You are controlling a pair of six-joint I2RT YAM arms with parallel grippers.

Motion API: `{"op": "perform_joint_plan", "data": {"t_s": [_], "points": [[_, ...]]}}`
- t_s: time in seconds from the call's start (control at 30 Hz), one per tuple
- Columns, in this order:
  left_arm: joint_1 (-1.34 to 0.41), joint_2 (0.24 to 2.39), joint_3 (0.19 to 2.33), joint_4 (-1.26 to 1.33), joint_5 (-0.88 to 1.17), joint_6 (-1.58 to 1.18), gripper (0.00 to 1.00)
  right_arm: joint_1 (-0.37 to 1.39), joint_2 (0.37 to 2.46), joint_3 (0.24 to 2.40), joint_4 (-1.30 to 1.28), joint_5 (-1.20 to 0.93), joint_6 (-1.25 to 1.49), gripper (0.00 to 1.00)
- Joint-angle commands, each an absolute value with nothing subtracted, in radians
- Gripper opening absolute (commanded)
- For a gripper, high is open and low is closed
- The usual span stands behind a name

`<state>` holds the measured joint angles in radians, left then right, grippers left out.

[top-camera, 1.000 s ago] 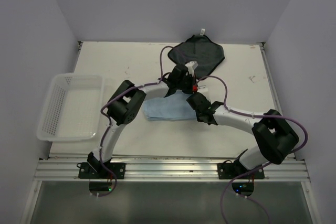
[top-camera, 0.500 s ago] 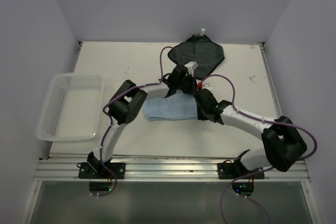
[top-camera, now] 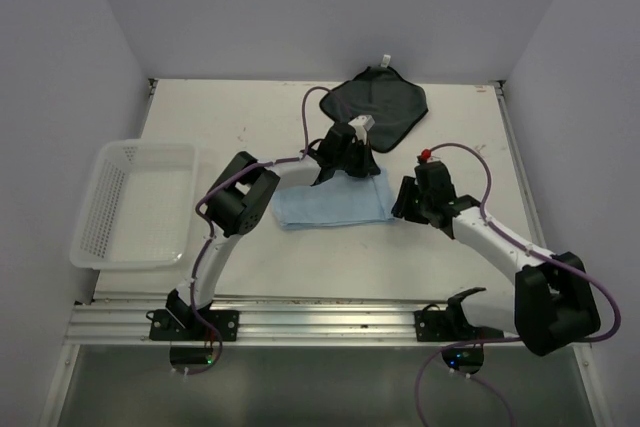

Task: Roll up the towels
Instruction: Roll the towel

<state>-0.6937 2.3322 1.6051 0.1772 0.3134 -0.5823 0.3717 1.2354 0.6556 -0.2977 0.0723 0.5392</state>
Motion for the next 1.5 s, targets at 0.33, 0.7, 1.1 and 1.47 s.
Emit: {"op": "perform_joint_plan", "data": {"t_s": [0.33,0.7,1.1,1.47], "points": [[-0.683,2.344,1.623,0.166,0.284,-0.529,0.0,0.204,1.368,0.649,0.021,-0.221,0.601,0.47],[-0.683,2.342,1.623,0.152,0.281,-0.531,0.0,0.204,1.462,0.617,0.02,-0.184,0.557,0.47],[-0.684,2.329,1.606,0.149,0.264,-0.538,0.0,0.215,1.494,0.575,0.069,-0.229,0.572,0.47],[-0.684,2.321,1.586,0.146,0.236,-0.551,0.0,0.253,1.514,0.534,0.113,-0.18,0.572,0.27]]}}
